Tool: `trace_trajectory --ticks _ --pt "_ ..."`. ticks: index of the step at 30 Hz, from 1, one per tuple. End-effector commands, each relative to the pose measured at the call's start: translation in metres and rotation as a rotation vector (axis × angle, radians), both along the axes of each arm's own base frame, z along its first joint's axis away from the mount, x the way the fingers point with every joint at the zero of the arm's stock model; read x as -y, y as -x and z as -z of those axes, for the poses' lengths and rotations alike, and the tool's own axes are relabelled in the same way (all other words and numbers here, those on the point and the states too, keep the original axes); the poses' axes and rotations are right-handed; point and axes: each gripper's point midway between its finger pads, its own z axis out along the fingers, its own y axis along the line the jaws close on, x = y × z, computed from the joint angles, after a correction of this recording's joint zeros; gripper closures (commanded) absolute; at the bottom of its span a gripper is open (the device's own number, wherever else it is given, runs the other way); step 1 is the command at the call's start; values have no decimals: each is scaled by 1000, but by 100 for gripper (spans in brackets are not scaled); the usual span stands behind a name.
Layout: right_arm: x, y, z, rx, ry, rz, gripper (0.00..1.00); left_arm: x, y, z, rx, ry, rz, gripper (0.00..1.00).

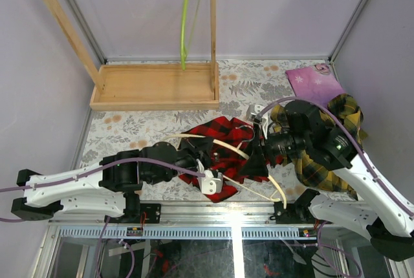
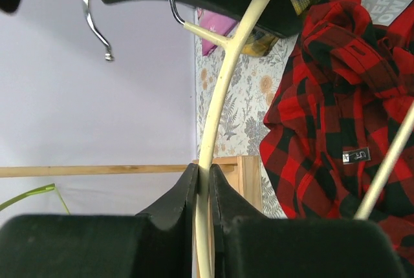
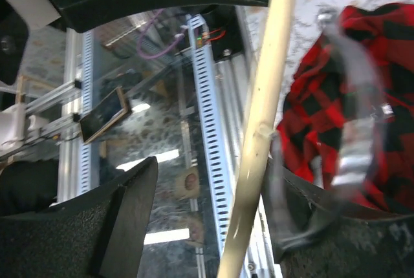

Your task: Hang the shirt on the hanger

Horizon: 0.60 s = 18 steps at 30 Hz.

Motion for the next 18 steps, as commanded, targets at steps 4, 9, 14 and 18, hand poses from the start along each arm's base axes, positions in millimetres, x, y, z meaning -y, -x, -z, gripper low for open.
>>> trace_trajectory --ticks 4,9,14,18 --pt "16 -49 -10 224 -3 312 26 -22 -12 6 17 -40 -103 100" --pt "30 -63 -27 333 -92 453 19 -28 -10 10 -47 7 -140 100" --pt "23 -59 -16 306 -91 408 25 -33 -7 4 -89 64 -145 100" --pt "15 -57 -4 262 -95 382 26 -37 -3 -2 -106 109 -133 100"
